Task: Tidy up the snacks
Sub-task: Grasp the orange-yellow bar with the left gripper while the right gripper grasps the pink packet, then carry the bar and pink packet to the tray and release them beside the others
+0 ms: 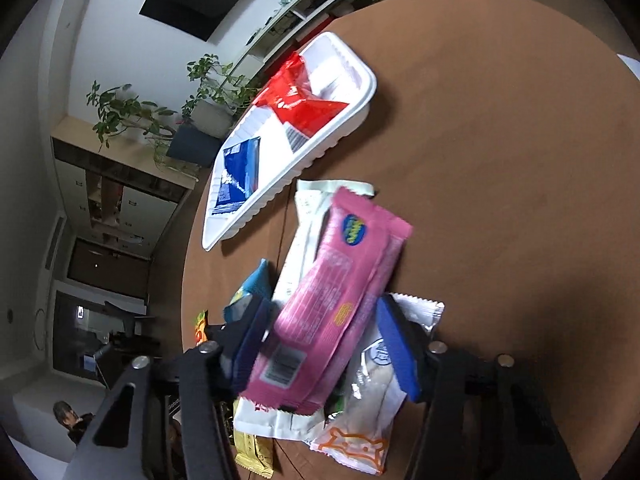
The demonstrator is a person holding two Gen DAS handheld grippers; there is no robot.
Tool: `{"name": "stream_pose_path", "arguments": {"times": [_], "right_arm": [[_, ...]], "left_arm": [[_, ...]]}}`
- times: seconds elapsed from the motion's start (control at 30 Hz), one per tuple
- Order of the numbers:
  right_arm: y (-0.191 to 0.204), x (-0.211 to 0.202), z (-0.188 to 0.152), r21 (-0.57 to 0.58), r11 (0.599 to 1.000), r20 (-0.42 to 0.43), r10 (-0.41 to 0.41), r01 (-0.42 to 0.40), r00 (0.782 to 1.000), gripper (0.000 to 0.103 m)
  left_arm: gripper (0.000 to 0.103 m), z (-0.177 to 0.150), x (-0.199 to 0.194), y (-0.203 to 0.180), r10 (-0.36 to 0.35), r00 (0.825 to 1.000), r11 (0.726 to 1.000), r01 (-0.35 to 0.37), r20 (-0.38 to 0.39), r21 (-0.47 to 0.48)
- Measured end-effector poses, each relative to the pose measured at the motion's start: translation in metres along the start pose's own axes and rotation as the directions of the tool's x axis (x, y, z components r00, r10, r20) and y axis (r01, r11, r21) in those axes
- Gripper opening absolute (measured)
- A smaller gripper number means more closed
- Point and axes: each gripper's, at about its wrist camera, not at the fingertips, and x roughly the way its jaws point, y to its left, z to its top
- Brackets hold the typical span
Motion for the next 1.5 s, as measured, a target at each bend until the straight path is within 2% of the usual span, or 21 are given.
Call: {"name": "stream_pose_path", "arguments": {"times": [0.13,0.43,0.5,0.53,0.63,0.73,0.93,1.0,1.03,1.13,1.2,1.5], "right_arm": [[-0.005,-0.002,0.002,0.023,1.000,0.010,0.011,-0.011,1.000,0.051],[-0.014,-0.011,0.004,0.051,0.998,0.002,0.025,-0.025,1.000,0.050],[-0.016,-0.013,0.004,0.052,0.998,0.002,0.026,-0.026,1.000,0.050],[-0.015,-0.011,0.004,0.048,0.999,-0.001,0.025,-0.025,1.000,0.050],[-0.012,-0.005,0.004,0.030,0.999,-0.022,0.026,-0.025,0.999,0.036],[-0.010,-0.003,0.004,0.023,0.999,-0.027,0.032,-0.031,0.999,0.030],[-0.011,-0.003,0.004,0.024,0.999,-0.032,0.034,-0.033,0.999,0.028],[-0.011,-0.004,0.004,0.018,0.999,-0.027,0.032,-0.031,0.999,0.020],[-0.010,-0.004,0.004,0.013,1.000,-0.025,0.028,-0.028,0.999,0.011],[-0.006,-0.007,0.004,-0.020,1.000,-0.016,0.021,-0.021,1.000,0.010],[-0.005,-0.009,0.003,-0.034,0.999,-0.008,0.023,-0.024,1.000,0.009],[0.000,-0.018,0.005,-0.062,0.998,0.030,0.035,-0.033,0.999,0.009]], "left_arm": [[0.064,0.000,0.000,-0.001,-0.007,1.000,1.000,0.007,0.006,0.002],[0.062,-0.001,0.000,0.003,-0.024,1.000,1.000,0.024,0.012,-0.020],[0.049,-0.001,0.000,0.002,-0.034,0.999,0.999,0.034,0.020,-0.014],[0.048,-0.001,-0.001,0.001,-0.032,0.999,0.999,0.032,0.022,-0.011],[0.043,-0.002,-0.001,0.002,-0.040,0.999,0.999,0.040,0.022,-0.005],[0.037,-0.001,-0.003,0.005,-0.066,0.998,0.998,0.066,0.020,-0.010],[0.027,0.000,-0.004,0.003,-0.098,0.995,0.995,0.097,0.007,0.020],[0.020,0.001,-0.007,-0.001,-0.097,0.995,0.994,0.096,0.007,0.059],[0.019,0.002,-0.007,-0.003,-0.098,0.995,0.993,0.097,0.005,0.070],[0.015,0.003,-0.009,-0.003,-0.110,0.994,0.990,0.110,0.000,0.091],[0.008,0.003,-0.012,-0.001,-0.132,0.991,0.988,0.130,0.013,0.087],[0.008,0.002,-0.022,0.005,-0.169,0.985,0.984,0.166,0.034,0.067]]}}
